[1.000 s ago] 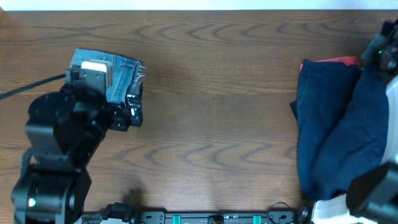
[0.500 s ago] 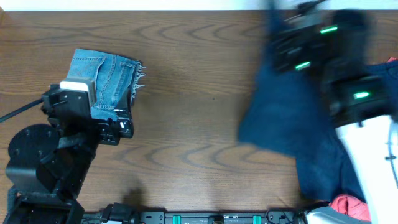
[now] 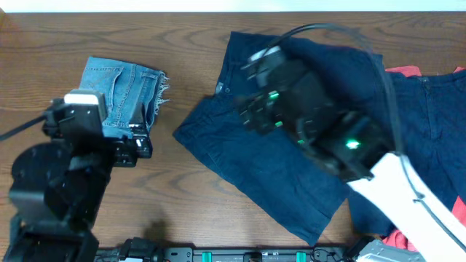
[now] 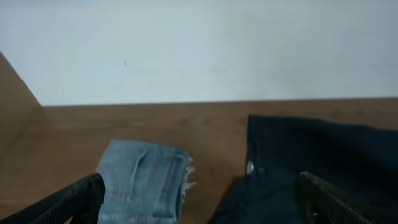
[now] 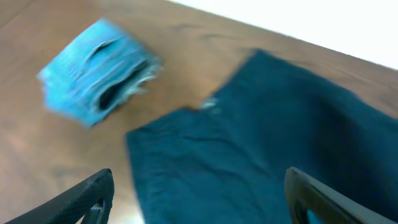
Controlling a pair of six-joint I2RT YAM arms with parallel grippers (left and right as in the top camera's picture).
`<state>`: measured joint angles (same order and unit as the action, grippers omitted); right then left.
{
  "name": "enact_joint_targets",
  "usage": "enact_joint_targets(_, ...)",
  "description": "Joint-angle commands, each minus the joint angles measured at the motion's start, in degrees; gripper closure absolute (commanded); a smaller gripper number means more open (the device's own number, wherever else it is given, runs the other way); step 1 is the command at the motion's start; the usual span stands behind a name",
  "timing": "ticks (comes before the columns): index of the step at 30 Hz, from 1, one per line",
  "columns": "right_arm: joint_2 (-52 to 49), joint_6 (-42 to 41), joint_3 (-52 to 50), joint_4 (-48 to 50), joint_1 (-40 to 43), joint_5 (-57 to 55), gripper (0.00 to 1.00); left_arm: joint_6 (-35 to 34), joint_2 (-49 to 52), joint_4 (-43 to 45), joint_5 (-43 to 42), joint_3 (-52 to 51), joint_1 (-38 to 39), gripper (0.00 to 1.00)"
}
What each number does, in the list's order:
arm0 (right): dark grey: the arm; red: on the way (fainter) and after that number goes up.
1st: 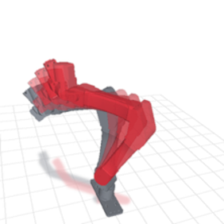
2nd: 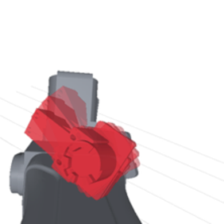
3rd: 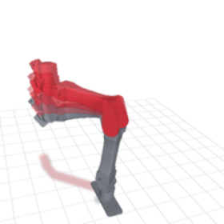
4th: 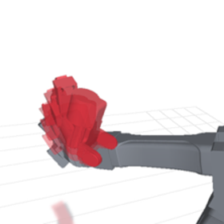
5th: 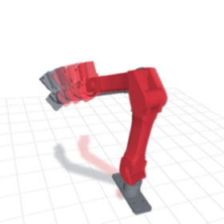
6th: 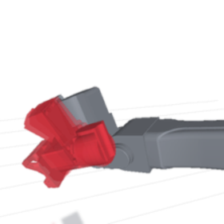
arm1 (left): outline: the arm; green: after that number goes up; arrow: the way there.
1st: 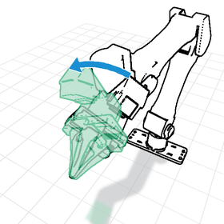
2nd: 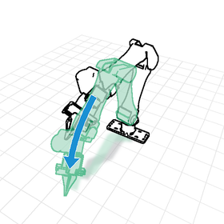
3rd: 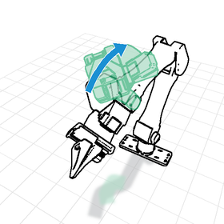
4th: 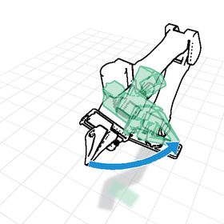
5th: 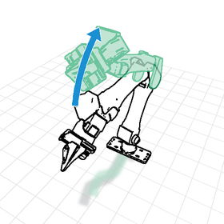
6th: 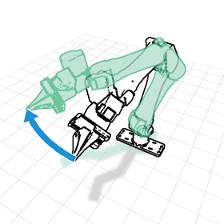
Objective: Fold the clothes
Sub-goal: 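Pull the navy shorts leftward and drop them onto the table center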
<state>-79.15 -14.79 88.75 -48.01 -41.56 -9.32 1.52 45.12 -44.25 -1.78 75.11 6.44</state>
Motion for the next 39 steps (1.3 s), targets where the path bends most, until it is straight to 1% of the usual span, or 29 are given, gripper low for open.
enact_joint_targets(1,4.6,-8.5,0.5,-1.8,5.7,-4.5,0.16,-0.4,4.9,-1.6,-6.4,1.0,-0.1,0.02)
enact_joint_targets(5,7.7,-14.5,0.5,-4.9,13.3,0.1,0.18,-0.2,14.2,-3.2,-13.9,1.0,-0.1,0.02)
enact_joint_targets(8,8.8,-16.2,0.5,-7.3,18.8,5.8,0.19,0.1,21.2,-1.2,-17.5,1.0,-0.1,0.02)
enact_joint_targets(9,8.8,-16.5,0.5,-8.2,20.1,6.7,0.19,0.1,23.1,-0.2,-17.6,1.0,-0.1,0.0)
enact_joint_targets(10,8.8,-16.5,0.5,-9.4,21.7,7.7,0.19,0.1,25.0,0.9,-17.7,1.0,-0.1,0.05)
enact_joint_targets(12,8.4,-16.5,0.5,-12.0,24.2,8.1,0.19,0.0,30.0,3.2,-17.7,1.0,-0.1,0.02)
enact_joint_targets(15,7.6,-16.5,0.5,-15.2,26.9,8.1,0.19,-1.1,38.2,2.0,-17.7,1.0,-0.1,0.03)
enact_joint_targets(16,7.4,-16.5,0.5,-16.0,27.6,8.1,0.19,-1.4,41.3,0.5,-17.7,1.0,-0.1,0.23)
enact_joint_targets(18,6.9,-16.5,0.5,-17.3,28.6,8.1,0.19,-1.4,46.8,-1.9,-17.5,1.0,-0.1,0.46)
enact_joint_targets(20,6.4,-16.5,0.5,-17.9,29.2,8.1,0.19,-1.6,51.4,-3.1,-16.7,1.0,-0.1,0.48)
enact_joint_targets(21,6.1,-16.5,0.5,-18.1,29.4,8.0,0.19,-1.6,53.7,-3.3,-16.5,1.0,-0.1,0.52)
enact_joint_targets(24,5.0,-16.5,0.5,-18.6,29.7,7.8,0.18,-1.6,60.0,-3.9,-16.6,1.0,-0.1,0.73)
enact_joint_targets(25,4.7,-16.4,0.5,-18.8,29.7,7.8,0.18,-1.7,61.6,-3.9,-16.6,1.0,-0.1,0.77)
enact_joint_targets(28,3.5,-16.5,0.5,-19.2,29.7,7.8,0.18,-1.9,66.1,-3.4,-15.5,1.0,-0.1,0.81)
enact_joint_targets(31,2.3,-16.5,0.5,-19.1,29.7,7.8,0.18,-2.8,69.8,-2.6,-11.3,1.0,-0.1,0.92)
enact_joint_targets(32,1.9,-16.5,0.5,-19.1,29.7,7.8,0.18,-2.9,70.8,-2.6,-10.7,1.0,-0.1,0.94)
enact_joint_targets(34,1.2,-16.4,0.5,-19.1,29.7,7.6,0.18,-3.5,72.9,-2.8,-9.6,0.7,-0.1,0.94)
enact_joint_targets(37,0.3,-16.4,0.5,-19.1,29.7,7.4,0.17,-8.9,74.7,-3.6,-4.3,-0.5,-0.2,0.94)
enact_joint_targets(38,0.2,-16.5,0.5,-19.1,29.7,7.3,0.17,-11.0,74.8,-4.0,-1.6,-1.2,-0.4,0.94)
enact_joint_targets(39,0.1,-16.4,0.5,-19.2,29.7,7.2,0.18,-14.9,74.8,-4.7,2.9,-2.2,-0.7,0.94)
